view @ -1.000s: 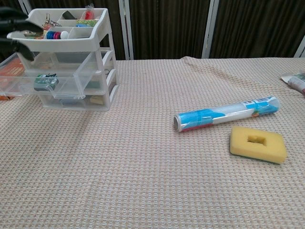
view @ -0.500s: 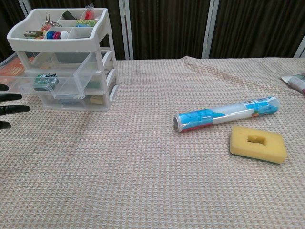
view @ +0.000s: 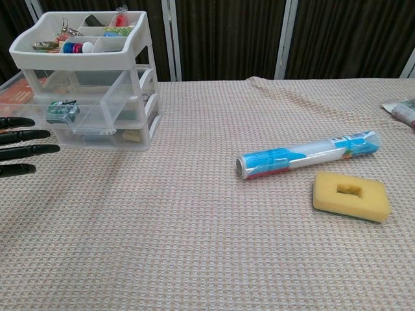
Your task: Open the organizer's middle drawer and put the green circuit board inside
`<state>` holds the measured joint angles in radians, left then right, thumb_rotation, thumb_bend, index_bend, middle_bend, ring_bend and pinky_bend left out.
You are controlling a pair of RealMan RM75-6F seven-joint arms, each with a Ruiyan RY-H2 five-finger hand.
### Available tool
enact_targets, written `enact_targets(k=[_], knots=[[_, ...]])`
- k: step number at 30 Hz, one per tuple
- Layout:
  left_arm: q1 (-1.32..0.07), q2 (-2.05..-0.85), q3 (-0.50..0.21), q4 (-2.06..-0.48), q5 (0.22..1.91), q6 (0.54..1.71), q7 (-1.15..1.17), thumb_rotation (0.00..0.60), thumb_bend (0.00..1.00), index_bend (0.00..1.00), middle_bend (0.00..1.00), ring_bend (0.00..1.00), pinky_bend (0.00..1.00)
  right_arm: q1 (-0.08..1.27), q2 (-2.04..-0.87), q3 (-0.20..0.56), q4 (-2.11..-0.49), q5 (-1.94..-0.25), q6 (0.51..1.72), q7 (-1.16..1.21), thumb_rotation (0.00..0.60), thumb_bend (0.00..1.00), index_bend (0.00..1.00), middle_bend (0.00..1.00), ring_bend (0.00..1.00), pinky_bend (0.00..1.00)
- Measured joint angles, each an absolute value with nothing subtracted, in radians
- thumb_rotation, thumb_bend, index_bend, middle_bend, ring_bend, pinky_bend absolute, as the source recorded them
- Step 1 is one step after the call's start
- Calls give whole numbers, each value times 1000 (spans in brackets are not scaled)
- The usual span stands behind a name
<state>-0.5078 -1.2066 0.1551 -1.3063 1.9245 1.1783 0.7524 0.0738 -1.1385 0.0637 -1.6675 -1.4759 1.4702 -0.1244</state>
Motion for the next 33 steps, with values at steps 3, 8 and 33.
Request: enact_targets(k=[3, 8, 33], knots=[[-524, -1222, 127, -1313, 1898, 1147, 760, 600, 1000, 271, 38, 0, 90, 73, -1137, 64, -1667, -1472, 1468, -121, 600, 0, 107, 0, 0, 0], [-542, -1238, 85, -1325, 1848, 1109, 782, 600, 1000, 272, 38, 0, 90, 73, -1136, 63, -1666, -1473, 1467, -116, 600, 1, 107, 0, 0, 0], [-571, -1297, -56, -1303, 1563, 1001, 829, 600, 1000, 251, 35, 0, 90, 74, -1137, 63, -1665, -1481, 1470, -118, 600, 0, 106, 0, 0, 0]])
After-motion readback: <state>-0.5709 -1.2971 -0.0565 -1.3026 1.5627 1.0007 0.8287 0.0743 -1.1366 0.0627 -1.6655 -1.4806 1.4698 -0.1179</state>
